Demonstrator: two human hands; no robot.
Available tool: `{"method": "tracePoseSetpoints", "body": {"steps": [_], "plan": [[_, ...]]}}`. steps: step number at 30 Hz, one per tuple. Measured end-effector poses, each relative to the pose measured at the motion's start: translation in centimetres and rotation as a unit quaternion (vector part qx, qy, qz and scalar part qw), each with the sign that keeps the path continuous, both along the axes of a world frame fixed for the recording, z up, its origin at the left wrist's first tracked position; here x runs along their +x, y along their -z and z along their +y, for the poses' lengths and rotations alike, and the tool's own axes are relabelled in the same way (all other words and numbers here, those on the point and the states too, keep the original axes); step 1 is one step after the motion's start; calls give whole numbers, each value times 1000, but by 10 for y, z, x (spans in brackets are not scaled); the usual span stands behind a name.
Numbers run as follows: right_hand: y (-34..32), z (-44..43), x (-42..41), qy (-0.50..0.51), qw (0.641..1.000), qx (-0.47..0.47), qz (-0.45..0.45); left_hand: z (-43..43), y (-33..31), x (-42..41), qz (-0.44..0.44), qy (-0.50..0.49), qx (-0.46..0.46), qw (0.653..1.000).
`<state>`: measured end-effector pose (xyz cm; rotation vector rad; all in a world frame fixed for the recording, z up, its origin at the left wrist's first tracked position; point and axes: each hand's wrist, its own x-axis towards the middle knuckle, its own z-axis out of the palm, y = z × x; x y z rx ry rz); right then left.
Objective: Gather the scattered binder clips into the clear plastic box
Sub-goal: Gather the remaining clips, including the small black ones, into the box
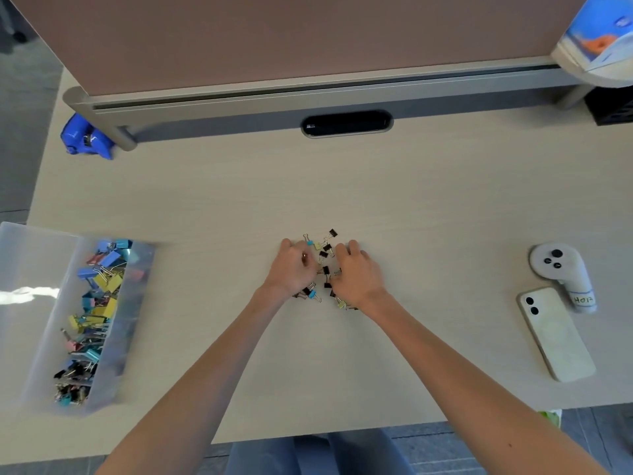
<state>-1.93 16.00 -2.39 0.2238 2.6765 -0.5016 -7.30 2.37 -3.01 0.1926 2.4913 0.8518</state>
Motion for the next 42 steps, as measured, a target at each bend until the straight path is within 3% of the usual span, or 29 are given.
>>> {"method": "tracePoseSetpoints", "body": {"steps": [3,6,9,13,18,20,28,30,31,34,37,39,42], "plan": [[-1,6,0,10,999,-35,14,-5,-10,-7,-143,-125,110,976],[0,13,1,25,996,-83,29,-15,-18,-14,-315,-259,279,869],[0,19,1,142,968,-203,33,-25,-26,-15,-398,-324,403,758],[-8,27,0,311,861,-401,-27,-29,-37,-11,-450,-354,481,664],[-9,35,2,384,697,-597,-102,-34,-37,-7,-497,-369,537,574],[-13,35,4,395,636,-652,-120,-36,-37,-6,-507,-363,550,555],[-26,30,5,390,564,-713,-145,-38,-38,-4,-486,-341,461,660],[-28,30,4,395,570,-705,-149,-39,-39,-2,-459,-339,409,712],[-29,30,4,394,592,-687,-151,-39,-38,-1,-434,-328,370,753],[-23,28,5,366,708,-588,-139,-35,-32,8,-306,-273,235,881],[-17,23,7,339,797,-491,-89,-36,-25,19,-132,-124,46,982],[-14,23,9,307,871,-382,-36,-37,-20,30,5,19,-137,990],[-12,25,15,235,950,-202,31,-33,-12,47,91,97,-289,948]]}}
